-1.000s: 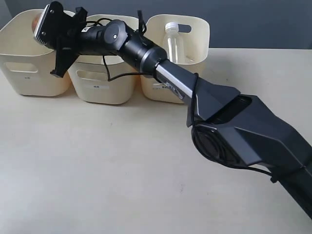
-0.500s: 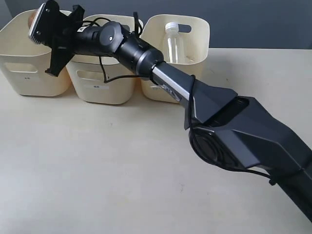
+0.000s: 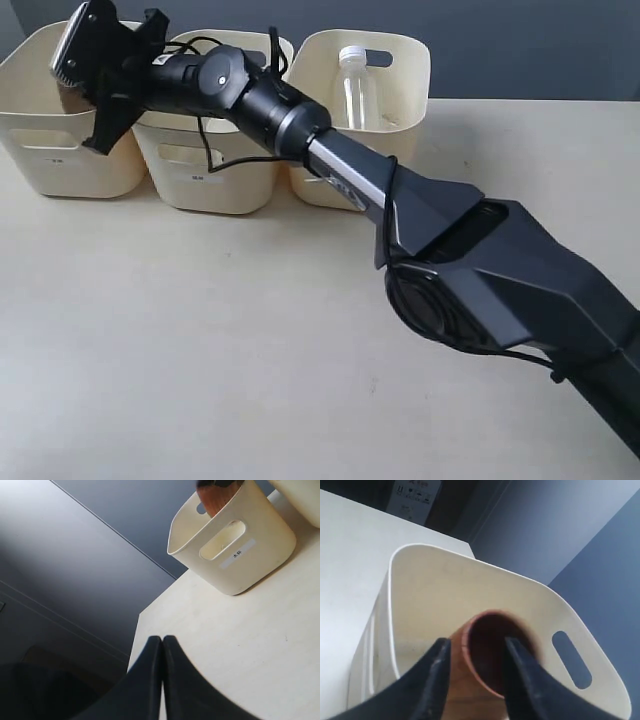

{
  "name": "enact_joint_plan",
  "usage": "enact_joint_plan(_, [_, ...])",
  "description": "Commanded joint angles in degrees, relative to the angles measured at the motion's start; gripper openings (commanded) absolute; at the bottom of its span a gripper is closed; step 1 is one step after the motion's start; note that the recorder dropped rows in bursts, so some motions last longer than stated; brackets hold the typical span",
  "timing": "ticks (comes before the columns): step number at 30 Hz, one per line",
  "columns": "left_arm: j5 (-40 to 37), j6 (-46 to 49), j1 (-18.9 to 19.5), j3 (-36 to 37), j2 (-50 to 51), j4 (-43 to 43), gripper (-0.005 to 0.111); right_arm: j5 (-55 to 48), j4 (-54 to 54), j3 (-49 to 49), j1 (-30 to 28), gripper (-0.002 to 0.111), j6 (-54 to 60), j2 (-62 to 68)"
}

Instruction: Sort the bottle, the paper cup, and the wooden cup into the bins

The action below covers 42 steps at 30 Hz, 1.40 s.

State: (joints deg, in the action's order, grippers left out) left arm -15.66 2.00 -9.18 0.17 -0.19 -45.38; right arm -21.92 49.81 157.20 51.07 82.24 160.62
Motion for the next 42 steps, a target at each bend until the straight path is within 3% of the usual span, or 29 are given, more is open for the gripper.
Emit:
enact_joint_plan(1, [0.75,-0.48,-0.14,-0.17,0.19,-0.14,0.0,3.64,1.52,0.46,0.48,0.038,0.04,-0.22])
enact_joint_plan(6, [0.75,-0.48,-0.14,-0.17,0.19,-0.14,0.0,4.6,1.41,0.5,0.96,0.031,-0.95,-1.92])
enact_joint_plan(10, [0.75,-0.48,-0.14,-0.17,0.19,-0.14,0.0,2.51,-1.87,0.5,1.1,-0.001,-12.34,-6.1])
enact_joint_plan(12, [0.75,-0.48,-0.14,-0.17,0.19,-0.14,0.0,0.54,-7.85,0.5,1.1,-0.001,-19.52,-8.18])
enact_joint_plan(17, [0.75,-0.48,-0.14,-0.17,0.19,-0.14,0.0,-7.67,-35.95,0.5,1.56,-0.001,-43.74,-14.9])
enact_joint_plan(19, [0.75,-0.48,-0.14,-0.17,0.19,-0.14,0.0,-12.33,-40.48,0.5,1.56,-0.001,-49.7,-17.28])
enact_joint_plan(35, [0.75,-0.48,-0.14,-0.17,0.19,-0.14,0.0,-28.79,-40.23,0.5,7.27,-0.001,-55.14,-25.87])
enact_joint_plan(42, [0.75,-0.48,-0.14,-0.17,0.19,-0.14,0.0,-42.42,-32.99,0.5,8.99,-0.001,-55.57,-30.19])
